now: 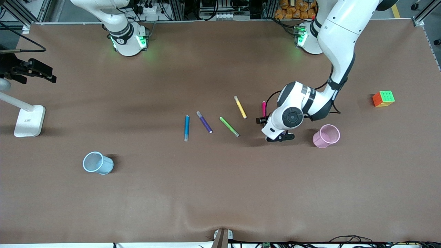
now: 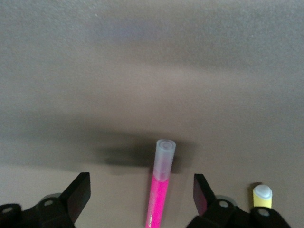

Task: Place pink and blue markers in matching cups
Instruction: 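Lower the left gripper onto the pink marker and grasp it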

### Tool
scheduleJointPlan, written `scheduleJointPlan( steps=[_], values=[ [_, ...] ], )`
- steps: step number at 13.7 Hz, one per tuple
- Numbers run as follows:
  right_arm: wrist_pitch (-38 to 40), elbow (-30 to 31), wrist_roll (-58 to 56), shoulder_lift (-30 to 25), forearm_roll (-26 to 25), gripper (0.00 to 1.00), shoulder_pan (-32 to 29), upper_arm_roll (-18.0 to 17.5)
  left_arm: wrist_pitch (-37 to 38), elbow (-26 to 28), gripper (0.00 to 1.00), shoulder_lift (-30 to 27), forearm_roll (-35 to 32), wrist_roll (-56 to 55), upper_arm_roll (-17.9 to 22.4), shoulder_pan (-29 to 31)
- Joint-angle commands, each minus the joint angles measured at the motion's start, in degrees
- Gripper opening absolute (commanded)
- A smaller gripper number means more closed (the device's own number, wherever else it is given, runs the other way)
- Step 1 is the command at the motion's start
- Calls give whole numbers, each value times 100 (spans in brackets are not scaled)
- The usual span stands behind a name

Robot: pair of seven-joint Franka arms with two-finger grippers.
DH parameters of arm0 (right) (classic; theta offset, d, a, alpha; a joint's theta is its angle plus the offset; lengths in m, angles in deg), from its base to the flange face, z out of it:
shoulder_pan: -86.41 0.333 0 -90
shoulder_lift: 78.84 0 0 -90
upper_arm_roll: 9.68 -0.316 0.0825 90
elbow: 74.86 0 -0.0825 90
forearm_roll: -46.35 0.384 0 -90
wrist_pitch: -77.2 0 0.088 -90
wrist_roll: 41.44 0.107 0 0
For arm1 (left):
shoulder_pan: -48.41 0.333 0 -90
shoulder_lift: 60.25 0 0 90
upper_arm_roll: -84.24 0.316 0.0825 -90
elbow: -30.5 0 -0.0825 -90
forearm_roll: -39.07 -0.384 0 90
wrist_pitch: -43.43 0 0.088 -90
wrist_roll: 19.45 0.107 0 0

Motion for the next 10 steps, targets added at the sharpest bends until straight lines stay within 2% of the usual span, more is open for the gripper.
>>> scheduleJointPlan(
  steps=[1, 3, 6, 8, 10],
  values=[
    [-84, 69, 54, -59, -78, 100, 35, -8, 65, -57, 77, 6, 105, -38, -20, -76],
    [-110, 69, 71, -7, -43, 100, 140, -17, 65, -57, 70, 23, 97, -12, -20, -85],
    [-154, 69, 124, 186, -17, 100, 430, -17, 65, -74, 67, 58, 88, 76, -20, -155],
    [-312, 69, 211, 397, -17, 100, 623, -17, 56, -66, 56, 85, 88, 452, -11, -155],
    [-514, 78, 439, 608, -8, 100, 869, -17, 56, -74, 36, 129, 70, 682, -11, -129]
  ],
)
